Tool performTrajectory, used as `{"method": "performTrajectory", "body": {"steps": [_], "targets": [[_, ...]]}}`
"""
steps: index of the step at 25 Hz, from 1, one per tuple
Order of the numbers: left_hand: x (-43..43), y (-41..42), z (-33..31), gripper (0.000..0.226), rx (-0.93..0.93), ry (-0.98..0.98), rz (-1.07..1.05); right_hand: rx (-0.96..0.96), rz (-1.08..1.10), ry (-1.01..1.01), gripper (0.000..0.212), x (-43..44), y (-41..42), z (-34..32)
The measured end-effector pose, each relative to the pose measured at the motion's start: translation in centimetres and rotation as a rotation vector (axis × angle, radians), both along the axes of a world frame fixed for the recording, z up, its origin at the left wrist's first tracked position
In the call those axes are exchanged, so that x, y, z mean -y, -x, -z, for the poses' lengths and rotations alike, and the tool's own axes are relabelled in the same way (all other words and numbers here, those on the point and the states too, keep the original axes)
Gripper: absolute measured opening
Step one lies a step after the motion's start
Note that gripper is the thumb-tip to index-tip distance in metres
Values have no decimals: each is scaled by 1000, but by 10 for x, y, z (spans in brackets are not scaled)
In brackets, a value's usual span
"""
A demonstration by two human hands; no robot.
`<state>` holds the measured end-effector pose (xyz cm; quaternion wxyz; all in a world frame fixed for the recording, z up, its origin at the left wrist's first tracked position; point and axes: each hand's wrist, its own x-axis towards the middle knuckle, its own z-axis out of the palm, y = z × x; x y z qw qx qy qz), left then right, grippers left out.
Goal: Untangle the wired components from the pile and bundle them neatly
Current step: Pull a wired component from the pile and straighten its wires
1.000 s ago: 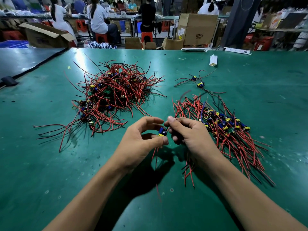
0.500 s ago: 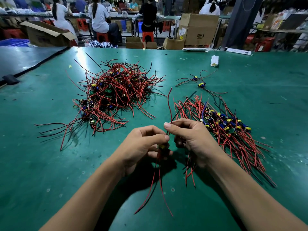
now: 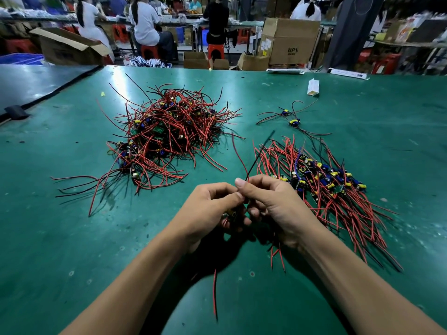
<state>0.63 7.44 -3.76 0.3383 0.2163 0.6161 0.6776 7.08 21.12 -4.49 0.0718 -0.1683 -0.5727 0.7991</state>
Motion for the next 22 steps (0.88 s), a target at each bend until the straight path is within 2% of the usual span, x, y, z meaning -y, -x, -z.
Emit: {"method": "performTrajectory", "body": {"steps": [2, 4, 6, 9, 12, 15, 18, 22], "targets": [[1, -1, 2, 17, -23, 13, 12, 2, -87, 2, 33, 1, -1, 0], [0, -1, 2, 15, -36, 20, 13, -21, -99, -82, 32, 0, -3, 1], [-2, -1, 2, 16, -48, 27, 12, -48, -27, -142, 25, -2, -2, 3], [-4, -1, 2, 14, -93, 52, 38, -28, 130, -203, 27, -8, 1, 3], [-4, -1, 3, 13, -201, 93, 73, -65, 285, -120, 26, -15, 5, 1], [-4, -4, 5, 14, -243, 89, 71, -96, 301, 17, 26, -13, 6, -3], [-3, -4, 5, 13, -160, 40, 53, -99, 236, 91, 28, -10, 5, -5], [-3, -6, 1, 13, 108, -67, 50, -103, 132, 81, 31, -11, 3, -5]]}}
